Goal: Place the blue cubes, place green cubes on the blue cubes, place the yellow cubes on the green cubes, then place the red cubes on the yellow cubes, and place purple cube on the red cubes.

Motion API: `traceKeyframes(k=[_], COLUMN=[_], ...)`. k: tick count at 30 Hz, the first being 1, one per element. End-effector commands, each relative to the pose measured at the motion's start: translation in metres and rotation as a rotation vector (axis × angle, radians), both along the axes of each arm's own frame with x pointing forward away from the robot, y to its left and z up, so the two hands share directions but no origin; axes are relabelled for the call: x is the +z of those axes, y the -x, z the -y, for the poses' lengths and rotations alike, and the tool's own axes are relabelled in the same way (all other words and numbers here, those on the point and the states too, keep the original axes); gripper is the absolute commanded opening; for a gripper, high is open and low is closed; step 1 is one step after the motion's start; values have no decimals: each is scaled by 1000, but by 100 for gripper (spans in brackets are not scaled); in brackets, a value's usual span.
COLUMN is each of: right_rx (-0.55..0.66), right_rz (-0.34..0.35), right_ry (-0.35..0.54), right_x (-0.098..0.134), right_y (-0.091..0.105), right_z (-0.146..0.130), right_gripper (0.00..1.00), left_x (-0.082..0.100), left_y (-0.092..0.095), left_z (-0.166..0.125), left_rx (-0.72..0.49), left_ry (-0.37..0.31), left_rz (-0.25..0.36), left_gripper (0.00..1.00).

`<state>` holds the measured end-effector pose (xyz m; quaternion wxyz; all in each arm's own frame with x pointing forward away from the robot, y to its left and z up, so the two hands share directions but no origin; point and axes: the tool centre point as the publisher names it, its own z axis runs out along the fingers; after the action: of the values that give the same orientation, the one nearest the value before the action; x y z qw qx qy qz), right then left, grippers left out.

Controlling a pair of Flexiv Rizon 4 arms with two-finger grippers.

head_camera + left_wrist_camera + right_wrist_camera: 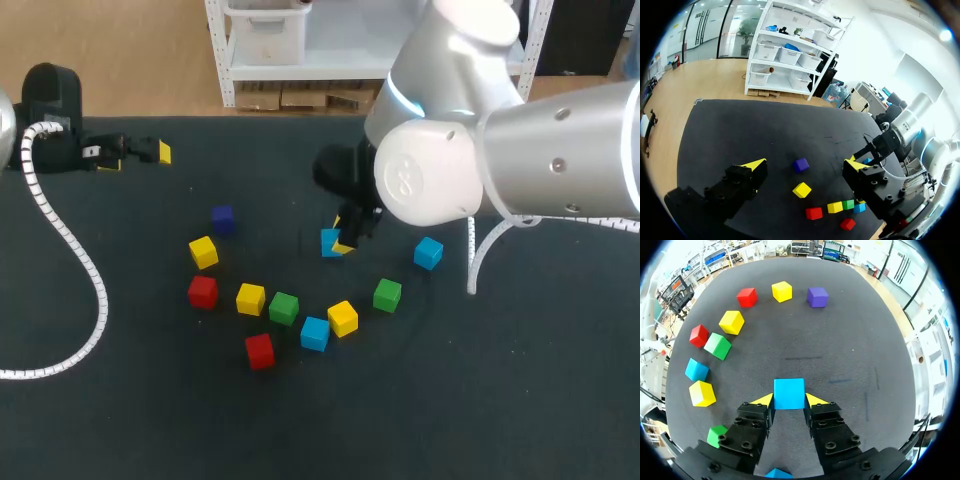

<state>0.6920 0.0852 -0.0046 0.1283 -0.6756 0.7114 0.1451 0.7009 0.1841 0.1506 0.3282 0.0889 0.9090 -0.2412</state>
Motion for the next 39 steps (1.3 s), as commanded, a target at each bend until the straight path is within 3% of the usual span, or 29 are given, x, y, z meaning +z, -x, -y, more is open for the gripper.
traceKeyframes(k=[1,34,35,38,39], right_rx=[-1,13,14,18,19], right_rz=[-5,-13,-14,-19,-20], right_ry=[0,-17,-16,-18,-18], right_x=[-2,-7,-7,-8,-8], right_y=[0,-4,-4,-4,-4], right_z=[-1,-3,-3,-4,-4], right_gripper=[0,0,11,59,93], left_x=[0,0,0,0,0], left_y=[0,0,0,0,0], left_z=[0,0,0,0,0], left_rx=[0,0,0,0,0], left_ry=[2,2,2,2,2], left_rz=[1,1,1,1,1], left_gripper=[100,100,100,100,100])
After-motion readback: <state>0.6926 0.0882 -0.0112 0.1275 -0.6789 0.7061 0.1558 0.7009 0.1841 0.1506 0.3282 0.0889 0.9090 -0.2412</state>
